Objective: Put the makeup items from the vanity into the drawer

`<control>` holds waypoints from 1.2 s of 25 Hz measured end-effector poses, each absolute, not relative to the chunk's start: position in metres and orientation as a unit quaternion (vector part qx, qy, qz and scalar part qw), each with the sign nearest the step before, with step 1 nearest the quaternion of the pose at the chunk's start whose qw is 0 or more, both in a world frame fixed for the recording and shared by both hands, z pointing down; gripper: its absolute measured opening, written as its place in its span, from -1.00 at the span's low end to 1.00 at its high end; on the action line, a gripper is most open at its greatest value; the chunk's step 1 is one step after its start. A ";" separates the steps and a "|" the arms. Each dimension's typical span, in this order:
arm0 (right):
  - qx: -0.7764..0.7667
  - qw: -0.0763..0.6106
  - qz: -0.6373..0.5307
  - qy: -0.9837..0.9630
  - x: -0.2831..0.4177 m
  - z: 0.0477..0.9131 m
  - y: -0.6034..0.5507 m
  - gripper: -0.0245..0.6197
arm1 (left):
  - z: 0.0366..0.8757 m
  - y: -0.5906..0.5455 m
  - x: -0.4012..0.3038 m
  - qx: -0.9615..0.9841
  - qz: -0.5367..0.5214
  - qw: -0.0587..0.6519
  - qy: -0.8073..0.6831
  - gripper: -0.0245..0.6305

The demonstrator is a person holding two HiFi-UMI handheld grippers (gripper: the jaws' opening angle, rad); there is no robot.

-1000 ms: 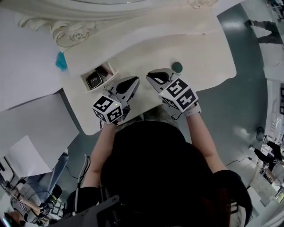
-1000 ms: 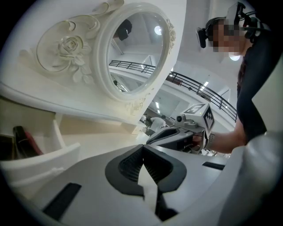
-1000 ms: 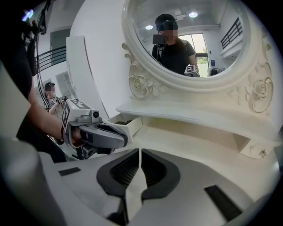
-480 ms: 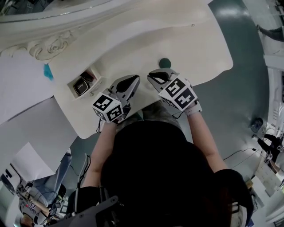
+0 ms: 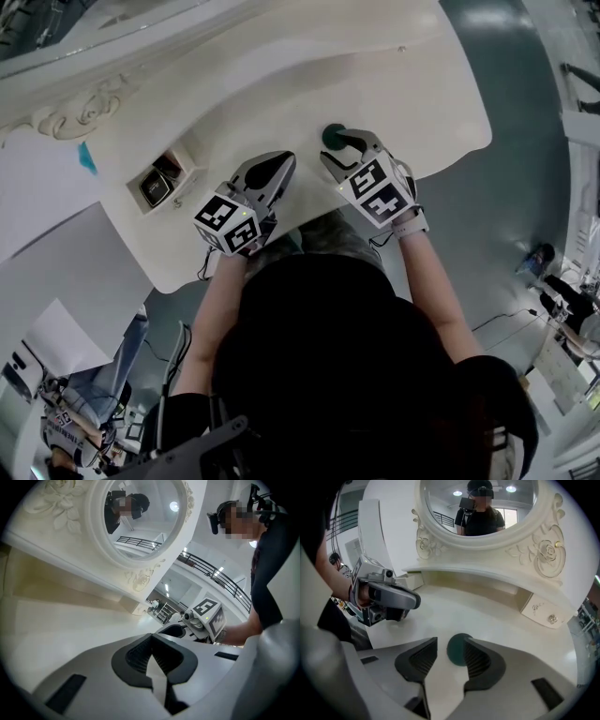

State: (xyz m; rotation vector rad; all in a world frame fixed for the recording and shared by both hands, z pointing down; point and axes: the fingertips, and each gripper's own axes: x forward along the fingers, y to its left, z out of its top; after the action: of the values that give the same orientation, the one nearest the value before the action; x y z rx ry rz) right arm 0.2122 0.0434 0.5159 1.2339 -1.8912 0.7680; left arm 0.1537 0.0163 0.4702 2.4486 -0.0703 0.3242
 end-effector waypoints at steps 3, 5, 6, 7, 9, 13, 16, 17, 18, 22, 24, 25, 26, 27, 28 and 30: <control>0.476 0.382 0.298 -0.734 0.220 0.523 0.044 -0.36 | 0.472 0.017 0.159 0.936 0.125 0.329 -0.030 -0.88; 0.473 0.387 0.295 -0.734 0.222 0.528 0.043 -0.35 | 0.473 0.017 0.162 0.935 0.125 0.330 -0.032 -0.88; 0.472 0.390 0.294 -0.734 0.223 0.530 0.043 -0.35 | 0.473 0.016 0.163 0.935 0.125 0.331 -0.033 -0.88; 0.472 0.393 0.293 -0.733 0.223 0.532 0.042 -0.35 | 0.473 0.016 0.164 0.935 0.125 0.331 -0.034 -0.88; 0.473 0.402 0.288 -0.729 0.225 0.533 0.041 -0.35 | 0.473 0.015 0.165 0.935 0.123 0.332 -0.036 -0.88; 0.461 0.420 0.269 -0.734 0.226 0.535 0.042 -0.36 | 0.472 0.012 0.166 0.934 0.118 0.335 -0.040 -0.88; 0.455 0.418 0.268 -0.739 0.227 0.535 0.042 -0.45 | 0.472 0.011 0.165 0.934 0.116 0.336 -0.041 -0.88; 0.454 0.421 0.264 -0.740 0.228 0.535 0.042 -0.51 | 0.472 0.011 0.166 0.934 0.117 0.336 -0.042 -0.88; 0.453 0.428 0.257 -0.739 0.229 0.535 0.041 -0.57 | 0.472 0.011 0.165 0.934 0.118 0.335 -0.042 -0.88; 0.443 0.481 0.212 -0.726 0.232 0.538 0.040 -0.76 | 0.469 0.010 0.160 0.935 0.117 0.332 -0.046 -0.88; 0.442 0.486 0.208 -0.725 0.230 0.535 0.037 -0.76 | 0.466 0.008 0.154 0.935 0.115 0.332 -0.051 -0.88; 0.446 0.479 0.211 -0.727 0.227 0.531 0.035 -0.76 | 0.465 0.006 0.149 0.935 0.114 0.332 -0.055 -0.88; 0.450 0.469 0.213 -0.729 0.223 0.528 0.032 -0.76 | 0.464 0.004 0.144 0.935 0.113 0.331 -0.059 -0.88; 0.453 0.461 0.214 -0.732 0.218 0.524 0.028 -0.76 | 0.464 0.002 0.139 0.935 0.112 0.331 -0.063 -0.88; 0.454 0.456 0.213 -0.735 0.212 0.521 0.025 -0.76 | 0.463 0.000 0.133 0.935 0.112 0.330 -0.067 -0.88; 0.450 0.453 0.206 -0.742 0.197 0.516 0.017 -0.76 | 0.462 -0.004 0.121 0.935 0.109 0.329 -0.076 -0.88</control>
State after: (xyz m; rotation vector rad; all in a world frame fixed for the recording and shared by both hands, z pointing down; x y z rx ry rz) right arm 0.1971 0.0174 0.5161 1.1101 -1.8320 0.5099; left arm 0.1213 -0.0041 0.4617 2.4462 -0.1999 0.2862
